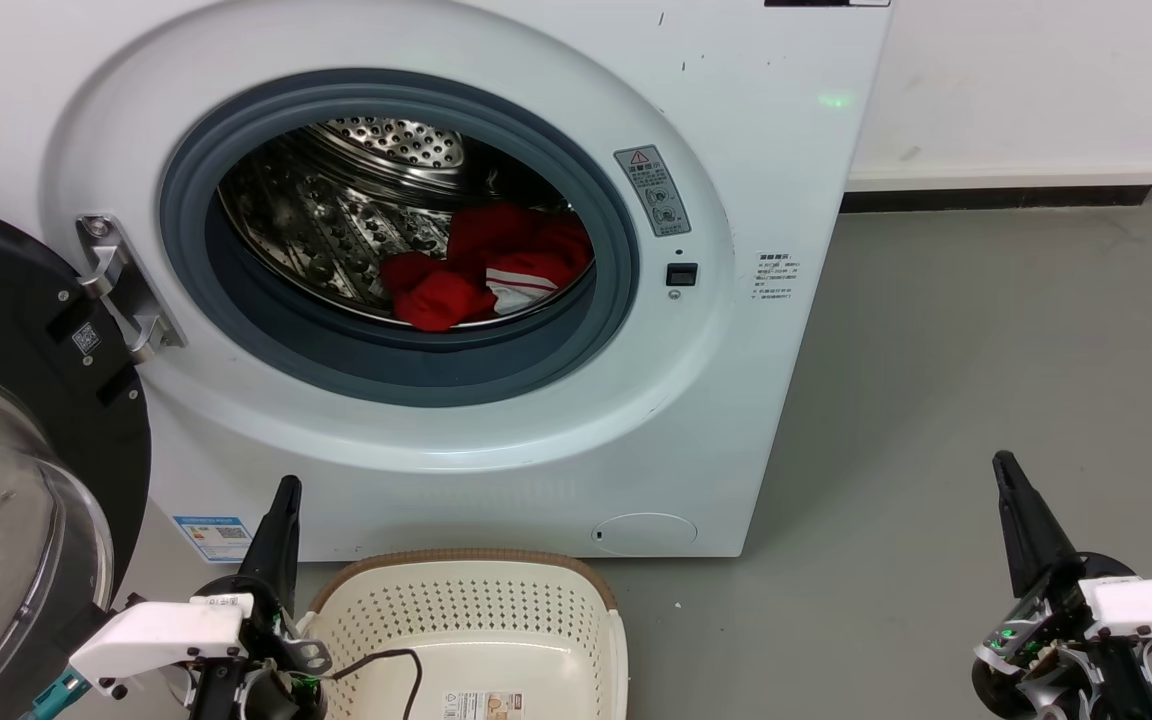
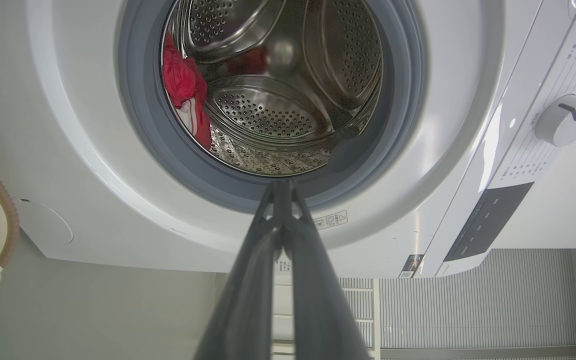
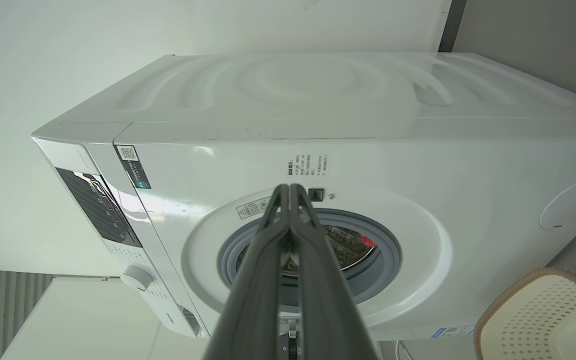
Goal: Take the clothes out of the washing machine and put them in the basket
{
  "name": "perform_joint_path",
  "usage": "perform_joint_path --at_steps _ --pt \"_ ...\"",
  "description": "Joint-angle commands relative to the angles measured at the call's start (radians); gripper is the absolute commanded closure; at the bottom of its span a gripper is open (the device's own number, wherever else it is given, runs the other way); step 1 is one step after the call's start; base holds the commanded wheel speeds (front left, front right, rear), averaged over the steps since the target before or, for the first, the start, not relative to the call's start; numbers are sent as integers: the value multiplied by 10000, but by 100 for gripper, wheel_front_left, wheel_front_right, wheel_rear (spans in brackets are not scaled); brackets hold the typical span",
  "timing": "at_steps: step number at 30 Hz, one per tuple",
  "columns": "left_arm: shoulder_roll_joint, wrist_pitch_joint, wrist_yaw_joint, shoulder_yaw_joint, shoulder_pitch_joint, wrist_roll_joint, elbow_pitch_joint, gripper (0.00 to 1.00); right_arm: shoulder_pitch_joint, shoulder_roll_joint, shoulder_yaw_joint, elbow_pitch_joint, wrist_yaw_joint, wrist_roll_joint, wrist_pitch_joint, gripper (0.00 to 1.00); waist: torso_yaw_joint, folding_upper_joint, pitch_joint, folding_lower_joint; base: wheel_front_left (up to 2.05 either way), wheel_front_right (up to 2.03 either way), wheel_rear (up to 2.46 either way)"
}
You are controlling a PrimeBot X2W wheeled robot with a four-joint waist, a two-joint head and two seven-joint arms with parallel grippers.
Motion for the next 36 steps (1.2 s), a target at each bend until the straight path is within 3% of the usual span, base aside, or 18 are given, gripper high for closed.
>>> perform_joint_path --at_steps 1,33,34,36 --pt "20 20 -18 19 -73 1 -7 100 -131 25 4 12 -3 -45 5 100 0 0 0 0 0 0 0" --pt "20 20 -18 19 -73 3 -7 100 -131 25 6 12 -3 -44 3 100 0 0 0 0 0 0 0" --pt "-4 -6 0 -4 14 1 28 0 16 0 0 24 0 2 -5 0 0 0 0 0 0 0 0" --pt "-25 -9 2 -27 149 0 184 0 136 10 7 185 -2 2 -7 0 0 0 1 0 0 0 0"
